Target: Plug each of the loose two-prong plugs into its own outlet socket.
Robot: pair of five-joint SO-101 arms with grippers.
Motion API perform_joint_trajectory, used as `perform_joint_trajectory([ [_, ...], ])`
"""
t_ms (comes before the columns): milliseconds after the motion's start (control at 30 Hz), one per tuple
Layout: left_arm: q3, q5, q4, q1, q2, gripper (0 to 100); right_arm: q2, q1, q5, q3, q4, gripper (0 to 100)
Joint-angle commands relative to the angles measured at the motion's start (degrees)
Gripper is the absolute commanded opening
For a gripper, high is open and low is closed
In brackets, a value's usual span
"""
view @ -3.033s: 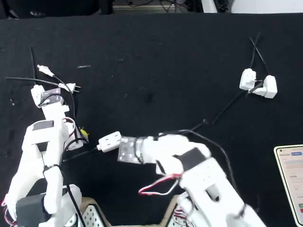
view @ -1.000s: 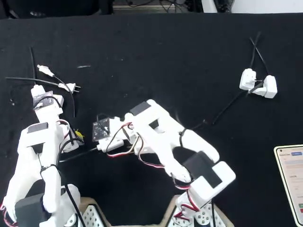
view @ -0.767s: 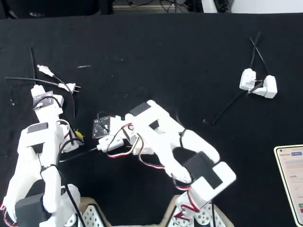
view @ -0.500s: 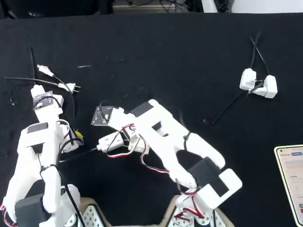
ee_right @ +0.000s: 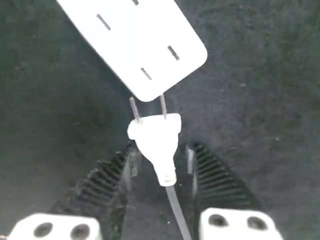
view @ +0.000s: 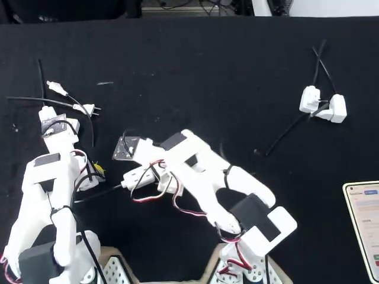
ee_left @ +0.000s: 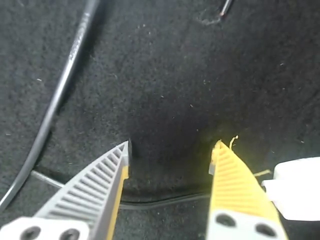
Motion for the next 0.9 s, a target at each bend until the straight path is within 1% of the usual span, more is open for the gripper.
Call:
perform_joint_trajectory([
  [0, -0.9, 0.2, -0.2, 0.0, -1.5, 26, 0.5, -0.9, 0.1, -1.5, -2.4, 3.4],
  [33, -0.9, 0.2, -0.2, 0.0, -1.5, 26, 0.3, -0.6, 0.0, -1.4, -2.3, 0.5],
  [67, -0.9, 0.2, -0.2, 0.0, -1.5, 26, 0.1, 0.2, -0.4, -1.5, -1.8, 1.9],
  [133, -0.9, 0.2, -0.2, 0.0, -1.5, 26, -1.9, 2.0, -0.4, -1.6, -1.1, 0.8],
  [267, -0.9, 0.2, -0.2, 0.0, -1.5, 26, -12.5, 7.0, -0.5, -1.3, 2.5, 1.1],
  [400, -0.9, 0.2, -0.4, 0.0, -1.5, 26, -24.6, 10.2, -5.3, -1.3, 6.9, 1.1],
  [500, -0.9, 0.2, -0.5, 0.0, -1.5, 26, -32.0, 11.6, -9.2, -1.5, 7.4, 1.1],
  [567, -1.2, 0.2, -0.5, 0.0, -1.5, 26, -35.6, 11.4, -13.5, -1.8, 6.4, 1.1],
  [667, -2.9, 0.4, -0.1, 0.0, -1.6, 26, -38.7, 11.1, -23.1, -1.7, 1.1, 1.1],
  [800, -7.3, 0.5, 2.8, 0.1, -2.8, 26, -39.3, 13.0, -38.1, -0.7, -8.4, 1.1],
  [867, -9.1, 0.5, 4.9, 1.5, -5.3, 26, -38.4, 13.1, -44.5, 1.5, -14.5, 1.1],
])
